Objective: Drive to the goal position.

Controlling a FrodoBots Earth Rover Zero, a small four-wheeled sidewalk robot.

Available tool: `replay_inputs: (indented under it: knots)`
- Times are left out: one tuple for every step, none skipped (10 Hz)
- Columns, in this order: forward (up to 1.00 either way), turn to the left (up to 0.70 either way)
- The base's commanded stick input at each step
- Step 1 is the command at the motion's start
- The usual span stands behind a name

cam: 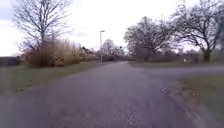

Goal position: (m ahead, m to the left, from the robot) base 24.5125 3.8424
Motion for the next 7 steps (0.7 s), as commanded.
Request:
replay_inputs:
  knots:
    - [1.0,0.0]
    - [1.0,0.0]
    - [1.0,0.0]
    - [1.0,-0.3]
    - [1.0,-0.21]
    - [1.0,-0.03]
    - [1.0,0.0]
